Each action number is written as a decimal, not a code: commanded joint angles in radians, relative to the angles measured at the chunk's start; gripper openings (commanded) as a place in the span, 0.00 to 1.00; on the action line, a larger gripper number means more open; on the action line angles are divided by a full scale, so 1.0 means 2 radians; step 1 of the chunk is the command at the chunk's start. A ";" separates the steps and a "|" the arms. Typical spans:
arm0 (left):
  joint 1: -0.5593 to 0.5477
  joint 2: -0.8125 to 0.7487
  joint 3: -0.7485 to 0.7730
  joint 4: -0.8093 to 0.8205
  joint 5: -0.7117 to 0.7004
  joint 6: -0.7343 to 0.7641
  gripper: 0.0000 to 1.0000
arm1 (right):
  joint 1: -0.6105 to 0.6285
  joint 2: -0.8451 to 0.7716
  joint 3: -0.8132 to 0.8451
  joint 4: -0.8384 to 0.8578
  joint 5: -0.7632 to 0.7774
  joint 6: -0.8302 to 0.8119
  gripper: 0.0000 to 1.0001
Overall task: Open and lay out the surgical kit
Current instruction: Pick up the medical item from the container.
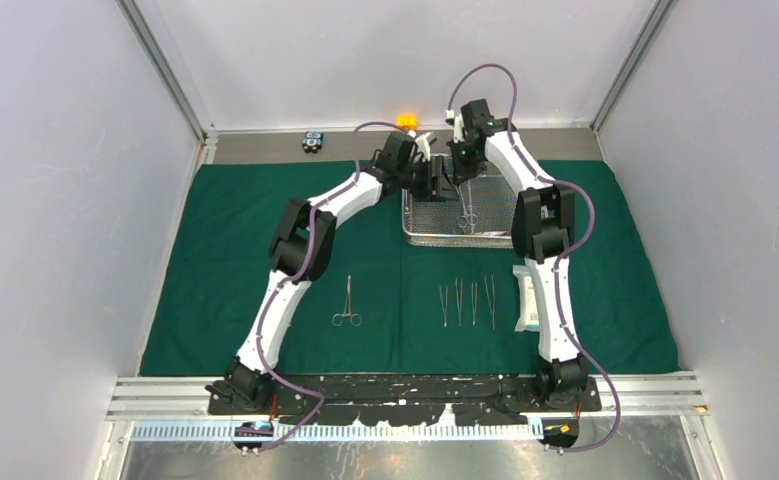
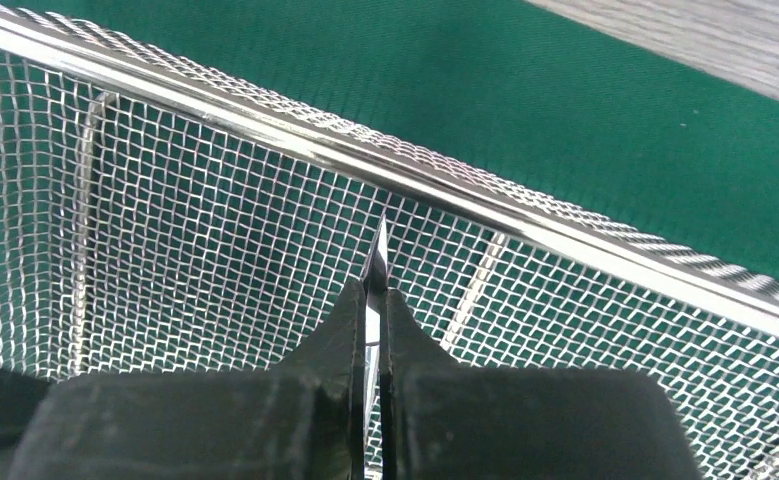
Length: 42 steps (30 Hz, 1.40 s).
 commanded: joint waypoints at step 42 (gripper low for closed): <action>-0.012 0.116 0.117 0.152 0.022 -0.077 0.14 | -0.005 -0.082 -0.013 0.033 -0.023 0.024 0.01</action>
